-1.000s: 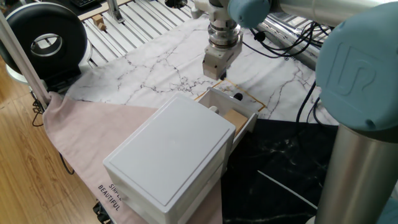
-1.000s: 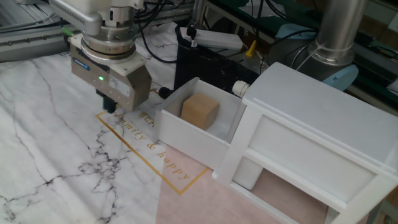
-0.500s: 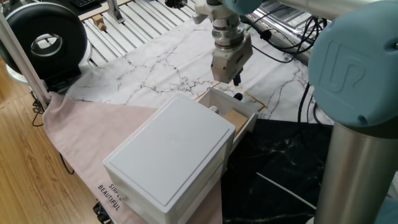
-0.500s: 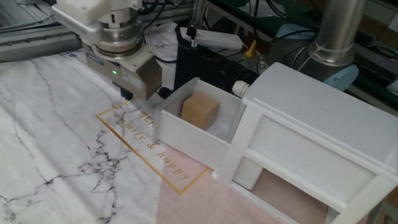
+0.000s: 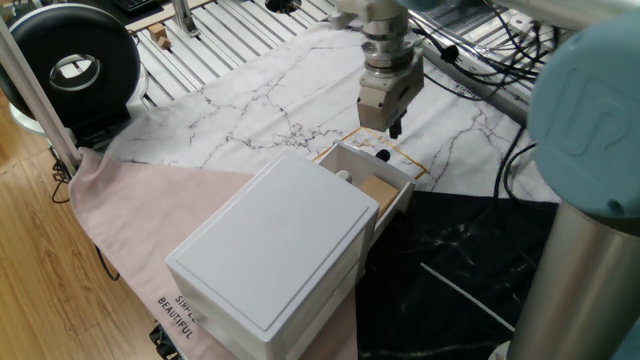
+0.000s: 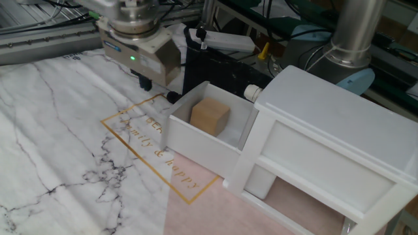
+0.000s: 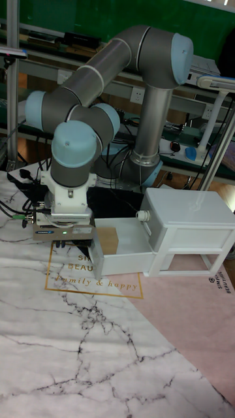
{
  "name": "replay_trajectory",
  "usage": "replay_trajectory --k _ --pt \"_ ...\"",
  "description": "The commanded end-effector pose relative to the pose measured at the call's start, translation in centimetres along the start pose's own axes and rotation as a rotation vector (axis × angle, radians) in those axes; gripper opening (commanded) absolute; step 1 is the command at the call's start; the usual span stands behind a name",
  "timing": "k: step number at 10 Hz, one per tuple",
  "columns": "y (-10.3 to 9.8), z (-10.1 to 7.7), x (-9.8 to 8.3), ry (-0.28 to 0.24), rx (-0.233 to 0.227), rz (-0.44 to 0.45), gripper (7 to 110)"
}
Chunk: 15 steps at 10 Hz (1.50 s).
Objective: Put things in the drawer
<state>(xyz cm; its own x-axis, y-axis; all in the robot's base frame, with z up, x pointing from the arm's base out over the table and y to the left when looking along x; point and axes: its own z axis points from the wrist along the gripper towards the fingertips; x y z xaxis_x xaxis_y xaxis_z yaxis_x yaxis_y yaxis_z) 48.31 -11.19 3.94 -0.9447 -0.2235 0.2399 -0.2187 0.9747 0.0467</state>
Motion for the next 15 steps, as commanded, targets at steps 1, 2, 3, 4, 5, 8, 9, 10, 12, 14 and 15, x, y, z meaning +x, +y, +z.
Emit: replay_trajectory --k 1,2,3,4,5,8,9,10,12,14,15 --pt "1.8 1.3 -0.2 -0.052 -0.082 0.002 7" --pt "2.2 1.7 0.2 -0.042 -0.108 -0.017 7" --pt "2.6 2.0 0.6 -0.036 -0.134 -0.024 7" --pt "2.5 2.1 1.0 -0.028 -0.140 -0.030 7" --pt "2.8 2.6 1.0 -0.025 -0.164 -0.035 7" --pt "1.8 2.4 0.8 -0.044 -0.160 -0.066 7" --pt "2.0 2.2 0.5 -0.061 -0.185 -0.069 7" --pt "1.8 2.0 0.3 -0.072 -0.193 -0.070 7" --pt "3.7 0.9 0.0 -0.083 -0.309 -0.047 7" --pt "5.0 0.6 -0.2 -0.086 -0.390 -0.037 7" --pt "4.5 0.9 -0.2 -0.081 -0.379 -0.037 7"
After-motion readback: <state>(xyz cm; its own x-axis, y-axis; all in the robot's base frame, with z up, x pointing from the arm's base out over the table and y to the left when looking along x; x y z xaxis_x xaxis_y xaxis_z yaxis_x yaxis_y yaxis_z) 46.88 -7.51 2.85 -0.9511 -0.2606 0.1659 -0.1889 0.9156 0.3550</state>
